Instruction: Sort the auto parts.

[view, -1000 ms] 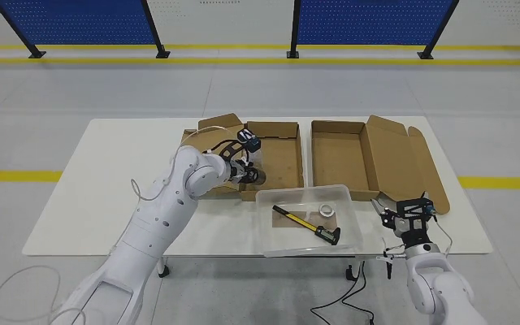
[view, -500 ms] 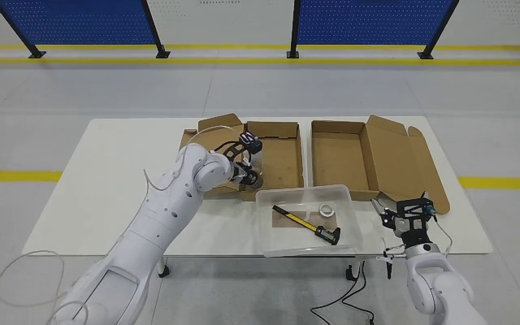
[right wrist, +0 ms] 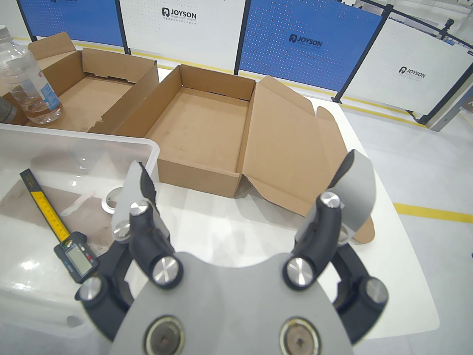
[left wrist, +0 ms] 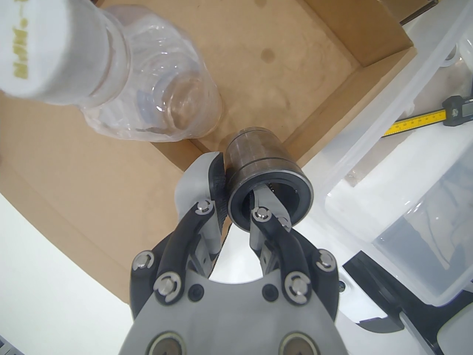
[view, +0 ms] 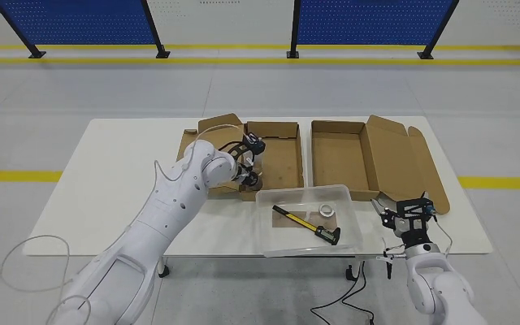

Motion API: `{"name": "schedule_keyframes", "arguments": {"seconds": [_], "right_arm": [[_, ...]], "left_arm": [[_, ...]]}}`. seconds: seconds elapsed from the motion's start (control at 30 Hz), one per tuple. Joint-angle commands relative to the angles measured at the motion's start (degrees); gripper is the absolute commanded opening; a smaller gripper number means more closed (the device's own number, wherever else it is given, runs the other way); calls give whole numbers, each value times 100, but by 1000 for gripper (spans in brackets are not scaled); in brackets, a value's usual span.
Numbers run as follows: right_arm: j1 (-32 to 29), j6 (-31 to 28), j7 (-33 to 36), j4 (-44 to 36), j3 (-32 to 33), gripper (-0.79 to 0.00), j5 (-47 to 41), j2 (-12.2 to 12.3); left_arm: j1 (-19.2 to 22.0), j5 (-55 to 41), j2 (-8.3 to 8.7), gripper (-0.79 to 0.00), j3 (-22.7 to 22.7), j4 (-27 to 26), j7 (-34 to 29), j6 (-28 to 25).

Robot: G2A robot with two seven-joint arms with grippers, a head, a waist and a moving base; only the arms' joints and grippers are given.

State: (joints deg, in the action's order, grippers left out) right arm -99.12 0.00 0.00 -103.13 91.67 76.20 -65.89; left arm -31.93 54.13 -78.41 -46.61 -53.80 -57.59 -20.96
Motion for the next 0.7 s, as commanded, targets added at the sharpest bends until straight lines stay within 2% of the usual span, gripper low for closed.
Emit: {"name": "schedule_keyframes", "arguments": {"seconds": [0.0,0.57,0.67], "right_arm": [[0,0,0,0,0,0,0,0],[0,0,0,0,0,0,0,0],[0,0,0,0,0,0,0,0]], "left_arm": [[57,0,-29,-785,43,112,38,-2],[376,-114,-289,-785,398,832,68,-17],[420,-140,-327,-733,431,923,74,-20]]}}
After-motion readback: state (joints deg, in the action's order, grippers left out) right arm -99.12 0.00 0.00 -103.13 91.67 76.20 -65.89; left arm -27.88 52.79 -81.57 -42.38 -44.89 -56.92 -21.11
